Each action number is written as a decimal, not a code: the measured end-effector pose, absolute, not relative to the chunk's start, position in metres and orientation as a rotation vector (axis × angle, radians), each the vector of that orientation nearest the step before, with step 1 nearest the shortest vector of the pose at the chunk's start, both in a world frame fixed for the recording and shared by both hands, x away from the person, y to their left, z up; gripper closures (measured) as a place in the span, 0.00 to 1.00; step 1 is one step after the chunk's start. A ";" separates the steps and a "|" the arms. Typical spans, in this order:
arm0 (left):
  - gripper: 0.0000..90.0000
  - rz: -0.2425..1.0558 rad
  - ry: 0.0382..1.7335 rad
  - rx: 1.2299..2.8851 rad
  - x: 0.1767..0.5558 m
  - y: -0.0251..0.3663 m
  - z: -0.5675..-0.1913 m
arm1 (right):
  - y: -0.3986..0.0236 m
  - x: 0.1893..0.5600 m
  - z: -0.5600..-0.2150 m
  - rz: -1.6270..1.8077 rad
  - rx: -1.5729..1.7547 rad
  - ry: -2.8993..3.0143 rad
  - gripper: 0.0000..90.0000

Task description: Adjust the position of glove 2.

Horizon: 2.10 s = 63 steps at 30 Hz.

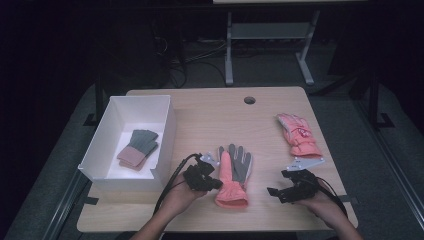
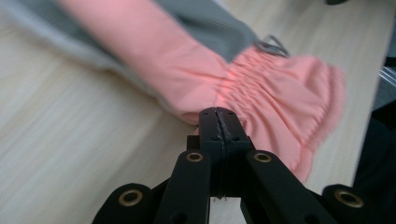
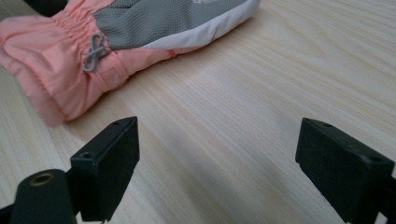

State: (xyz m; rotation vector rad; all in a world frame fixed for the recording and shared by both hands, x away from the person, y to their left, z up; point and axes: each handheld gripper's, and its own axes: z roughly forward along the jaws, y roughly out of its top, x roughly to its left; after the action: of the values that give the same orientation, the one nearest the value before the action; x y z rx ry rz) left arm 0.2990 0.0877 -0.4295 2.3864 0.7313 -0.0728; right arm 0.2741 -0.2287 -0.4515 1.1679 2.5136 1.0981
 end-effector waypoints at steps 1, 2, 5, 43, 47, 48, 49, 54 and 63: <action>1.00 -0.077 0.720 2.384 0.298 0.084 -0.430 | -0.230 0.274 -0.451 1.099 1.173 2.515 0.15; 1.00 -0.082 0.708 2.383 0.297 0.081 -0.431 | -0.231 0.274 -0.451 1.098 1.176 2.509 0.15; 1.00 -0.096 0.671 2.376 0.296 0.071 -0.432 | -0.232 0.275 -0.452 1.091 1.173 2.511 0.15; 0.42 0.056 0.685 2.387 0.287 0.114 -0.446 | -0.245 0.300 -0.430 1.084 1.242 2.365 0.35; 0.41 0.060 0.678 2.381 0.286 0.114 -0.445 | -0.253 0.308 -0.422 1.063 1.267 2.288 0.44; 0.41 0.059 0.679 2.380 0.286 0.114 -0.445 | -0.257 0.311 -0.421 1.043 1.282 2.262 0.47; 0.41 0.059 0.679 2.380 0.286 0.114 -0.445 | -0.262 0.316 -0.419 1.032 1.308 2.235 0.49; 0.41 0.063 0.673 2.389 0.287 0.114 -0.447 | -0.274 0.329 -0.415 1.016 1.358 2.173 0.52; 0.41 0.057 0.686 2.377 0.287 0.113 -0.449 | -0.284 0.362 -0.420 0.949 1.427 2.100 0.55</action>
State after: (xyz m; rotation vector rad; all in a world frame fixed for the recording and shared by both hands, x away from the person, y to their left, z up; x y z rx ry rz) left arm 0.2874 0.1133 -0.4488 2.3771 0.6863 0.0571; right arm 0.3624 -0.2843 -0.4199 1.4266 2.1005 0.9491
